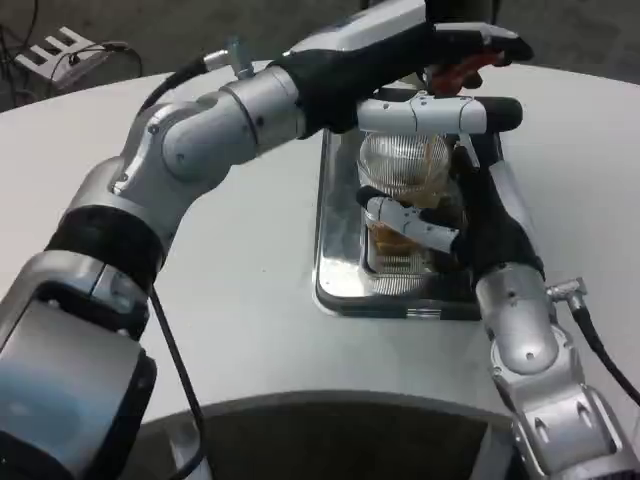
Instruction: Grasp the cup under the faucet to collect the drink, then remove the cup.
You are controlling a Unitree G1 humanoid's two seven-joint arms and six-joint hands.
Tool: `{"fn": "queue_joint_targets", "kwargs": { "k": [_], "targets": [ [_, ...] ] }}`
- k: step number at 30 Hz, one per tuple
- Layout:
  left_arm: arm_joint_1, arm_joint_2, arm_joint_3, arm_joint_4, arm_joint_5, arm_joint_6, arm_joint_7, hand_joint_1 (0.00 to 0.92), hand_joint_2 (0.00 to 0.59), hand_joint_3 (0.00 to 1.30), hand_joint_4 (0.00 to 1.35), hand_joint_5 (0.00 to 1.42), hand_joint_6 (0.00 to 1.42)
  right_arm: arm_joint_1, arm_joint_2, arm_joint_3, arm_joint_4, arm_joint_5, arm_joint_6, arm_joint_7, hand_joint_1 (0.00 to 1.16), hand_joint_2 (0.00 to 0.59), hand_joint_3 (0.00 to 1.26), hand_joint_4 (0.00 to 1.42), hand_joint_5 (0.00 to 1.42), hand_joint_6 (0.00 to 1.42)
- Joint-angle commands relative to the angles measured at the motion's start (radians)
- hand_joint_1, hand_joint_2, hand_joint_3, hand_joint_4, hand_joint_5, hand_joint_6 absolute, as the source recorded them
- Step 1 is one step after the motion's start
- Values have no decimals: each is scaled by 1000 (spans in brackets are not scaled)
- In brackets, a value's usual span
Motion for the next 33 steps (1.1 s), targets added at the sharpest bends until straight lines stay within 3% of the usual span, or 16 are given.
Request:
{"fn": "queue_joint_targets", "kwargs": {
  "k": [1,28,33],
  "targets": [
    [-5,-18,-23,15,40,-5,-25,0,73,223,171,272,238,-23,7,2,35,18,-25,-15,717,200,0,0,49,96],
    [-15,0,-20,21,68,-3,-14,0,81,232,177,273,243,-83,61,22,152,36,-47,-105,717,200,0,20,103,110],
    [-15,5,-19,20,68,-4,-12,0,81,232,182,273,244,-85,89,28,170,29,-58,-160,717,200,0,62,140,128]
  ]
}}
